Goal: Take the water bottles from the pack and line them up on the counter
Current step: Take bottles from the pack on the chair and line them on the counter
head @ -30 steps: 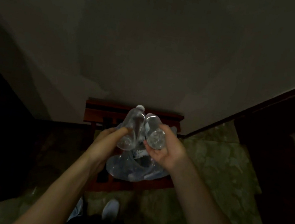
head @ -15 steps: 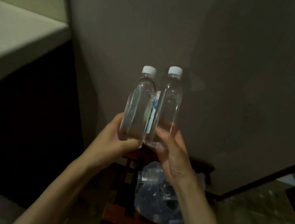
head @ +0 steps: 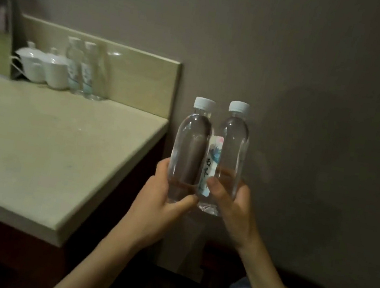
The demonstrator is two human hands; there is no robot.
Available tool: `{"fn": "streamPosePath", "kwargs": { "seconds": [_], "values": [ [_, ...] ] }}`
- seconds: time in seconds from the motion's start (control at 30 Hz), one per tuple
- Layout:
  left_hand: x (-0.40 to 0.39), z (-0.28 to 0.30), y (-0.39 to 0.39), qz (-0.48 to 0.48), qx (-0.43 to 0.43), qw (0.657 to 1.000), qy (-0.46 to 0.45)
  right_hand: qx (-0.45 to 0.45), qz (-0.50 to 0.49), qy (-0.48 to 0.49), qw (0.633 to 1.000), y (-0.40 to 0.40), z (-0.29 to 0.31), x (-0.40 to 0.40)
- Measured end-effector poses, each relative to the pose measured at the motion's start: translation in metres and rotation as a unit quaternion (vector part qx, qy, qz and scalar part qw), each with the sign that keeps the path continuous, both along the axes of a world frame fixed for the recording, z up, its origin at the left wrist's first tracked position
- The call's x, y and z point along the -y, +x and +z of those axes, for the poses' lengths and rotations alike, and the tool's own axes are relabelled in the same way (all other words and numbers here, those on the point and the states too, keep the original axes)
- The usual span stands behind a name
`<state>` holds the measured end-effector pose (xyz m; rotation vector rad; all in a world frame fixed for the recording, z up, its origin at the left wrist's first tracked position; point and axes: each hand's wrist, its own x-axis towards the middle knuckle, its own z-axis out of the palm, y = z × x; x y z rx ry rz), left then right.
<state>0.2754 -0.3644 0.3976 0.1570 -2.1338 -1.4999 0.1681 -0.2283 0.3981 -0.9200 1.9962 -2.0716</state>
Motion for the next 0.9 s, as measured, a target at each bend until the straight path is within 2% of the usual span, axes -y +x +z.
{"fn": "streamPosePath", "kwargs": {
  "seconds": [0.3,0.4,0.57,0.8,0.9],
  "values": [
    [0.144,0.027,0.059,0.064,0.022,0.997,-0.029,-0.069,-0.029,0.077,0.994,0.052,0.016,0.142],
    [0.178,0.033,0.058,0.09,0.032,0.995,-0.023,-0.092,-0.006,0.12,0.988,0.051,0.026,0.176],
    [0.226,0.036,0.041,0.1,0.036,0.994,-0.02,-0.113,0.003,0.117,0.987,0.033,0.029,0.225],
    [0.3,0.027,-0.01,0.112,0.051,0.992,-0.022,-0.085,0.013,0.159,0.983,-0.023,0.022,0.301],
    [0.33,0.028,-0.034,0.084,0.074,0.993,-0.023,-0.065,0.023,0.176,0.982,-0.046,0.021,0.325]
  ]
}}
